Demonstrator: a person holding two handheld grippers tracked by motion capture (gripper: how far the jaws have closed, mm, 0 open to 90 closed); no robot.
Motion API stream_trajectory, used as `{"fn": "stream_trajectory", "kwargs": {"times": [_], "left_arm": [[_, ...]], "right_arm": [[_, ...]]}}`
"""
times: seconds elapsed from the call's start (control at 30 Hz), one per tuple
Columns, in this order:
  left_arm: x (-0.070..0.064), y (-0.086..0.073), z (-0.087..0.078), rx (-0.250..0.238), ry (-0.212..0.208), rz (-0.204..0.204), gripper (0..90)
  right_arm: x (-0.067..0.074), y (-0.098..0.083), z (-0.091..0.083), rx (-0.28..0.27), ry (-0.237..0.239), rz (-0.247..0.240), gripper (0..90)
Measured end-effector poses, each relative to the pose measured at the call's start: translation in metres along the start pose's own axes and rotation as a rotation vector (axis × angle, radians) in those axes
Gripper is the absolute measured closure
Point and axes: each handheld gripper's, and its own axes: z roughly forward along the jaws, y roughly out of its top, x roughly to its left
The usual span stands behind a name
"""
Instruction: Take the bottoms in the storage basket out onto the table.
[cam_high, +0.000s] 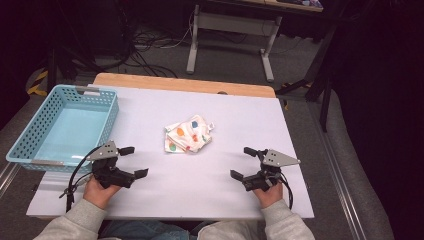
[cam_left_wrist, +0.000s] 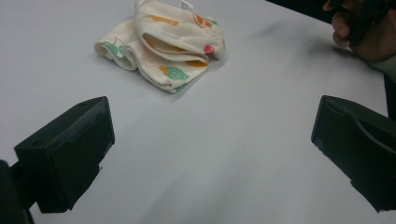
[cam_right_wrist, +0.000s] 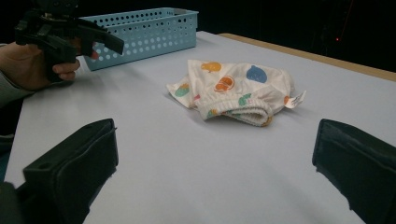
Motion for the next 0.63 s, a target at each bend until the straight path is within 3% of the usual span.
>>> {"fn": "stream_trajectory", "kwargs": {"times": [0.23, 0.63], "left_arm": [[0.0009, -0.0006, 0.0002, -0.006, 0.044, 0.035, 0.5], [0.0005, 0.0000, 0.0012, -0.005, 0.048, 0.038, 0.5]], "right_arm": [[0.0012, 0.0002, 0.0002, 0.003, 0.003, -0.007, 1.0], [0.0010, 0.0005, 0.0007, 0.006, 0.006, -0.008, 1.0]]}}
